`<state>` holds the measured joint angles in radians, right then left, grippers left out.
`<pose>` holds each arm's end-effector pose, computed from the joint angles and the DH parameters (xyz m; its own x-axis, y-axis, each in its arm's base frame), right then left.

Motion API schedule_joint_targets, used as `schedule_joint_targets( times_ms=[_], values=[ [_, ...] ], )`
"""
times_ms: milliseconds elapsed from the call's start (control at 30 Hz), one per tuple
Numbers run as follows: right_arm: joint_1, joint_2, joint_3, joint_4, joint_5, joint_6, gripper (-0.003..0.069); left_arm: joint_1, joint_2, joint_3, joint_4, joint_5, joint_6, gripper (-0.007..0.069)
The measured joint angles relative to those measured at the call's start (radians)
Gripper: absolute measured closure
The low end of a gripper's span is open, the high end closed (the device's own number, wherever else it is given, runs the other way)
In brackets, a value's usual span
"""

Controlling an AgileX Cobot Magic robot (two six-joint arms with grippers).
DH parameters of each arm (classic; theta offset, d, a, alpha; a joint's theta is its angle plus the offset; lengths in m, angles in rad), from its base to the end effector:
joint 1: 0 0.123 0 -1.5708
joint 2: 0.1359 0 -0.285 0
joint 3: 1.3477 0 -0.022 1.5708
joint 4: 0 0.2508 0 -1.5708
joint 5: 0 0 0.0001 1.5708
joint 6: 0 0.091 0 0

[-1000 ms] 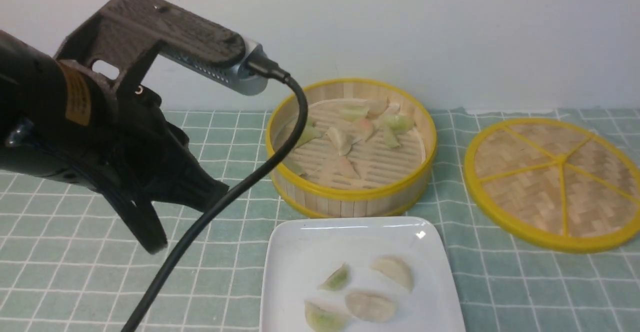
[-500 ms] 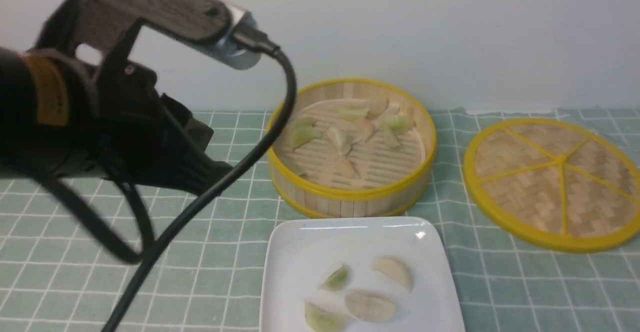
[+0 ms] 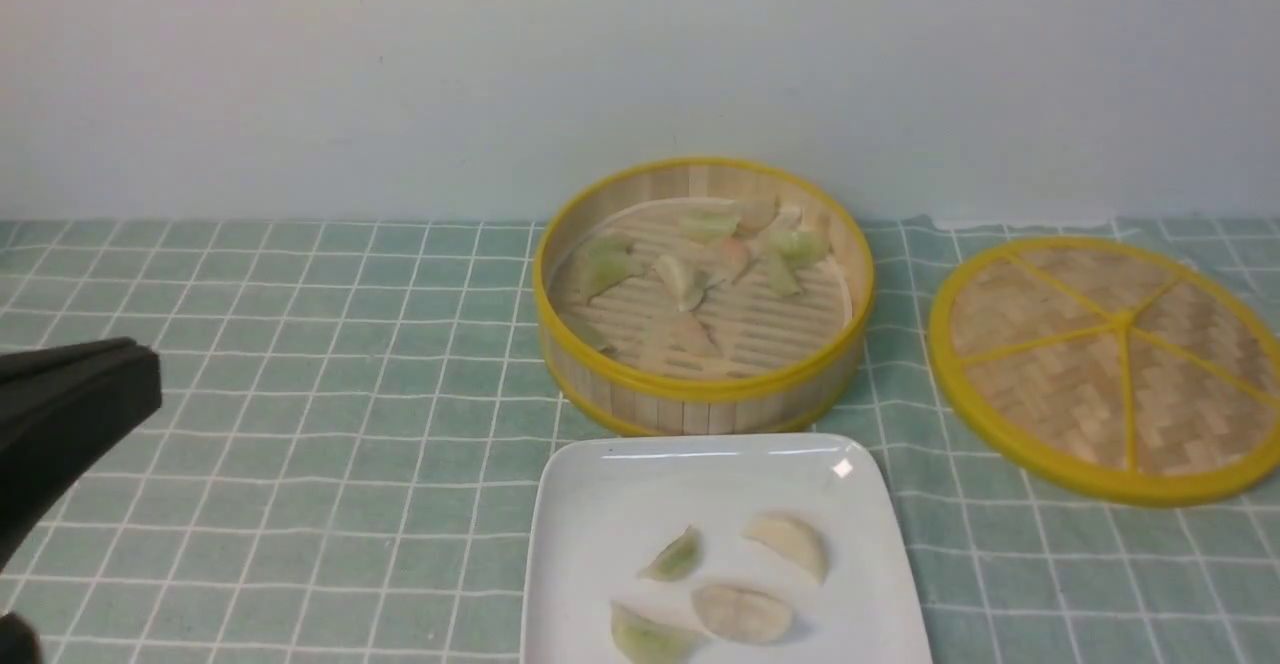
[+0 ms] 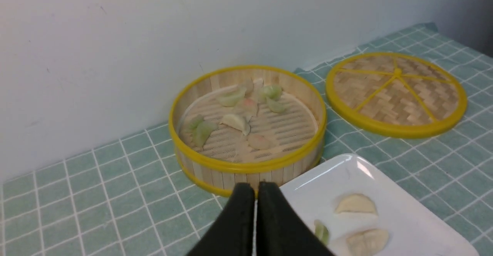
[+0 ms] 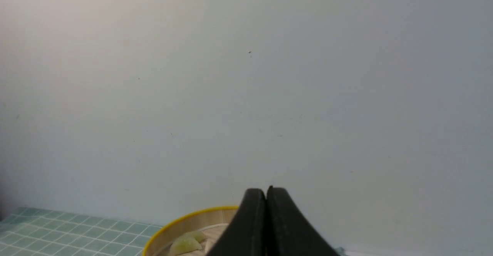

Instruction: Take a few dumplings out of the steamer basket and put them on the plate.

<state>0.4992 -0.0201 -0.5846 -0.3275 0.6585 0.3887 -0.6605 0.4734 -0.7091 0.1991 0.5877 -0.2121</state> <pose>-0.0045 -0.0229 0.3381 0.0146 0.1485 -0.9888 -0.3011 0.9437 0.1373 0.0730 -0.0440 0.3636 -0.2235 0.1161 -0.9678 0.5164 0.8562 -0.0165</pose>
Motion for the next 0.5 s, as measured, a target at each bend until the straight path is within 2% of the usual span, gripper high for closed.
schedule_joint_targets(
  times_ms=[500],
  values=[
    [0.000, 0.000, 0.001, 0.000, 0.000, 0.000, 0.0672, 0.000, -0.065, 0.045, 0.008, 0.009, 0.006, 0.0631]
  ],
)
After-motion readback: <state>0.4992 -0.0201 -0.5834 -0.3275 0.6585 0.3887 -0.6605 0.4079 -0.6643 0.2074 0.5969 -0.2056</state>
